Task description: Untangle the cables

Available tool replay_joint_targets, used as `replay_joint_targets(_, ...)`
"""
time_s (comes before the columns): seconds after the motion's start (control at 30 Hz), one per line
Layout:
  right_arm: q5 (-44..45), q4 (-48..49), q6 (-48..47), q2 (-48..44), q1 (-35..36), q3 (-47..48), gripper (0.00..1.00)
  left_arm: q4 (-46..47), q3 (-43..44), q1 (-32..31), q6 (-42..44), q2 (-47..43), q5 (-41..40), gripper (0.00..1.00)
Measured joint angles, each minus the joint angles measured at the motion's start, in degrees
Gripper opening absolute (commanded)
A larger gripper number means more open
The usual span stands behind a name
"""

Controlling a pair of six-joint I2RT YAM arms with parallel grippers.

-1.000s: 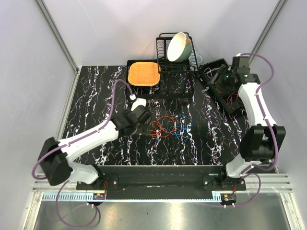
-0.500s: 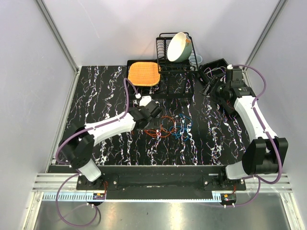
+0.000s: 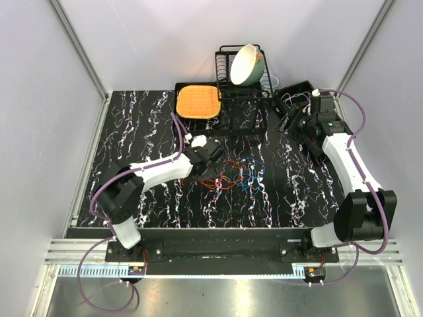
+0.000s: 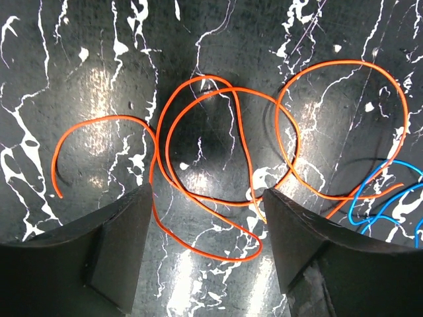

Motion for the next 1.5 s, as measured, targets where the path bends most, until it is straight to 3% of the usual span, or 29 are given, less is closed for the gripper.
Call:
replay_joint_targets(0.13, 0.00, 0.02, 0.00, 0.00, 0.02, -0.02, 0.64, -0.09, -0.15, 0.00, -1.11, 0.00, 0.61, 0.59)
replay_joint_targets(0.17, 0.00, 0.02, 0.00, 0.00, 0.02, -0.02, 0.64, 0.00, -0.33, 0.00, -1.36, 0.00, 0.70, 0.38)
replay_joint_targets(0.27, 0.00, 0.02, 0.00, 0.00, 0.02, -0.02, 0.64, 0.00, -0.74, 0.00, -1.97, 0.00, 1.16, 0.16)
replay_joint_targets(0.3, 0.00, 0.02, 0.00, 0.00, 0.02, -0.02, 0.64, -0.09, -0.81, 0.00, -1.95, 0.02, 1.22, 0.02)
replay_joint_targets(0.6, 0.02, 0.11, 0.00, 0.00, 0.02, -0.26, 0.64, 0.11, -0.57, 0.00, 0.28, 0.57, 1.60, 0.00)
replay_joint_targets(0.63, 0.02, 0.13, 0.00, 0.00, 0.02, -0.33, 0.64, -0.26, -0.31, 0.00, 0.70, 0.50, 1.49, 0.19)
replay_joint_targets(0.7, 0.02, 0.11, 0.02, 0.00, 0.02, -0.42, 0.64, -1.44, 0.50, 0.00, 2.01, 0.07, 0.98, 0.41)
replay_joint_targets(0.73, 0.00, 0.15, 0.02, 0.00, 0.02, -0.42, 0.64, -1.99, 0.98, 0.02, 2.49, -0.46, 0.66, 0.59)
replay_joint_targets(0.97, 0.00, 0.20, 0.02, -0.02, 0.02, -0.44, 0.64, -4.79, 2.25, 0.42, 3.56, -7.45, -0.92, 0.87)
replay_joint_targets(1.2, -0.04, 0.26, 0.02, -0.11, 0.04, -0.55, 0.64, -3.45, -1.27, 0.74, -0.68, -11.91, 0.92, 0.91)
replay_joint_targets(1.5, -0.11, 0.50, 0.00, -0.87, 0.09, -1.64, 0.64, 5.14, -11.26, 2.23, -7.50, -11.72, 8.81, 0.87)
